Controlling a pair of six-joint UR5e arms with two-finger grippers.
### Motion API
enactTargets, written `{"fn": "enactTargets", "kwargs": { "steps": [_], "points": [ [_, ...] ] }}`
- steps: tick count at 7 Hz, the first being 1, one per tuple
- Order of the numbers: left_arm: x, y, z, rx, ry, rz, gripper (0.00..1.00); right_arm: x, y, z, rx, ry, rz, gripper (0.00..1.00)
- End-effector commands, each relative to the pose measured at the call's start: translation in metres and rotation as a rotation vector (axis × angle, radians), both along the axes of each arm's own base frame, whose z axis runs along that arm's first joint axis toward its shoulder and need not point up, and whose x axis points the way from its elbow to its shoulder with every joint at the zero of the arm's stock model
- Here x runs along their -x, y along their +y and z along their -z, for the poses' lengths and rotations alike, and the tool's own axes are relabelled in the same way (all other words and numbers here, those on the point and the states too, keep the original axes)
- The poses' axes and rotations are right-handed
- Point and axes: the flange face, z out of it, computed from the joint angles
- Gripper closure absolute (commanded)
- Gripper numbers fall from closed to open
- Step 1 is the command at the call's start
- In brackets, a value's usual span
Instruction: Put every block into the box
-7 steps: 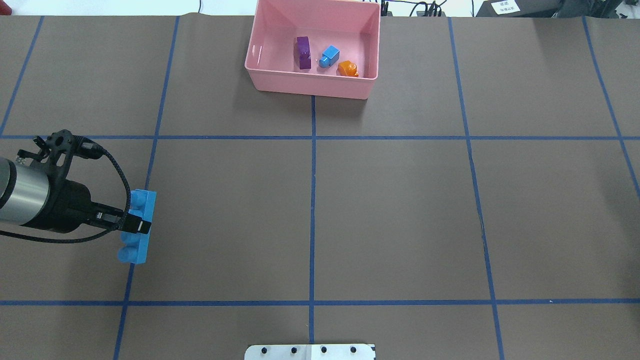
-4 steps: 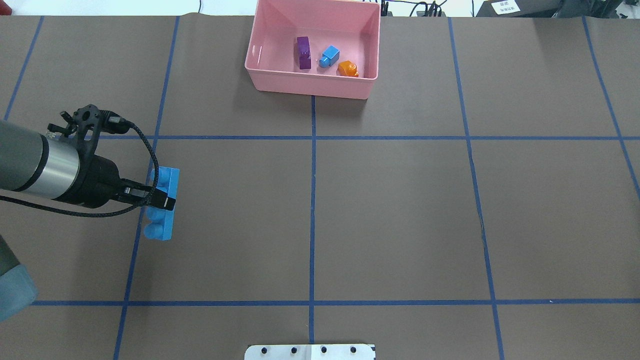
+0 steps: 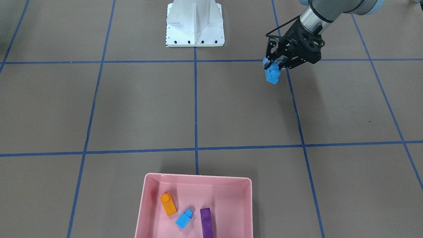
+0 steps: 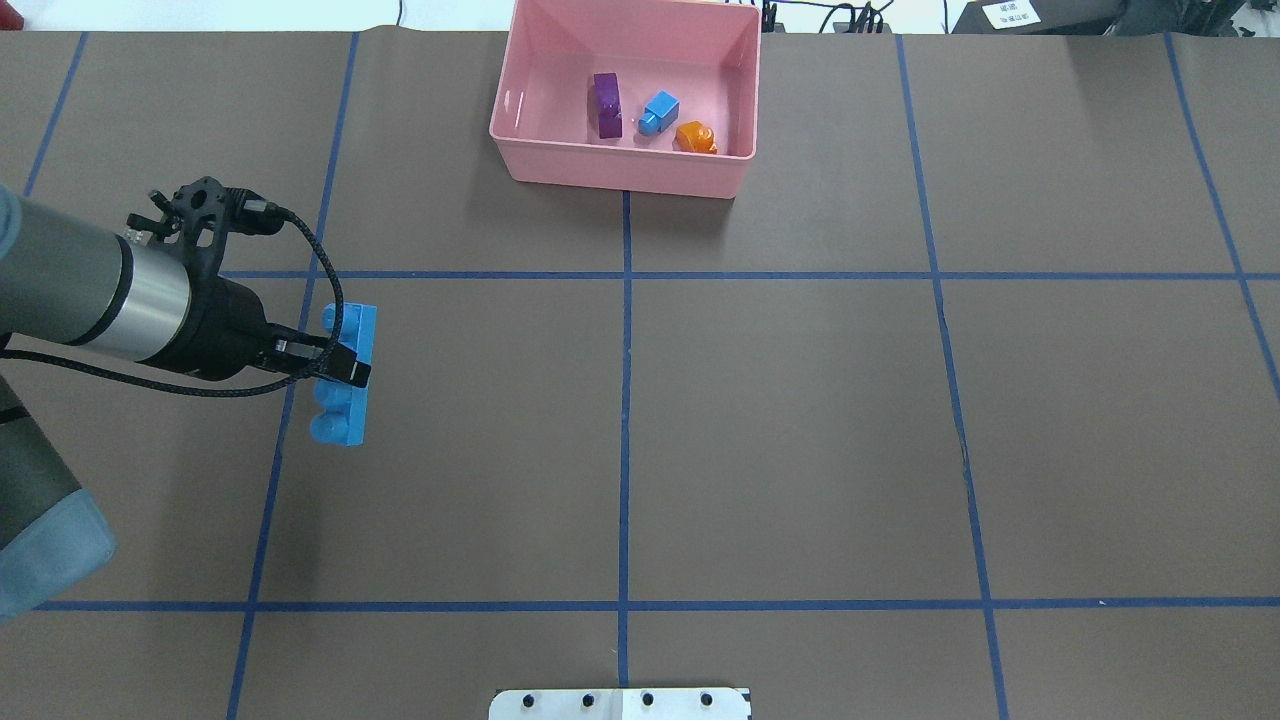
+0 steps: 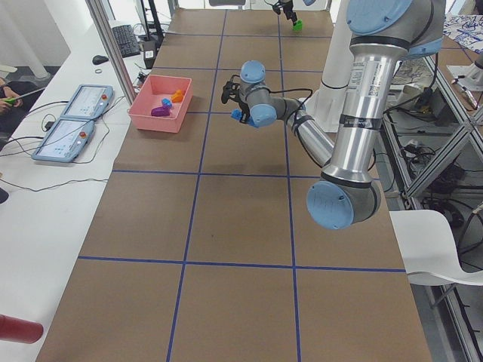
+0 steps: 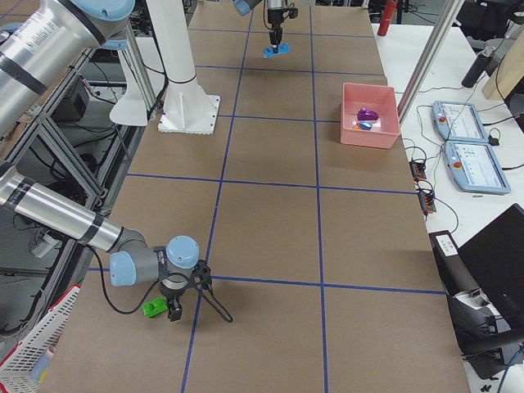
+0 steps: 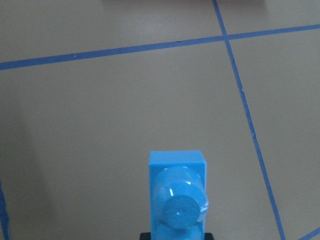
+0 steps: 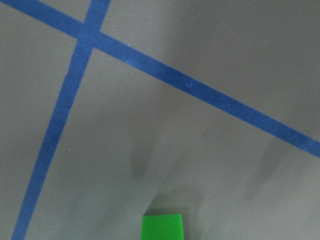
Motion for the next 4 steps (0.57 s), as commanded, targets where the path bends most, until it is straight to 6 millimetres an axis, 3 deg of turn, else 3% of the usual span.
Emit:
{"fn": "enactTargets", "kwargs": {
  "steps": [1, 3, 4],
  "points": [
    [-0.005, -0.007, 0.011, -0.010, 0.013, 0.005, 1.00, 0.002, 0.005, -0.004, 0.038, -0.035, 0.005, 0.04],
    [-0.022, -0.043, 0.040, -0.026, 0.039, 0.037, 1.00, 0.005, 0.006, -0.004, 0.052, -0.049, 0.012, 0.64],
    [-0.033, -0.067, 0.060, -0.032, 0.051, 0.055, 1.00, 0.005, 0.009, -0.008, 0.062, -0.044, 0.019, 0.79]
  ]
}}
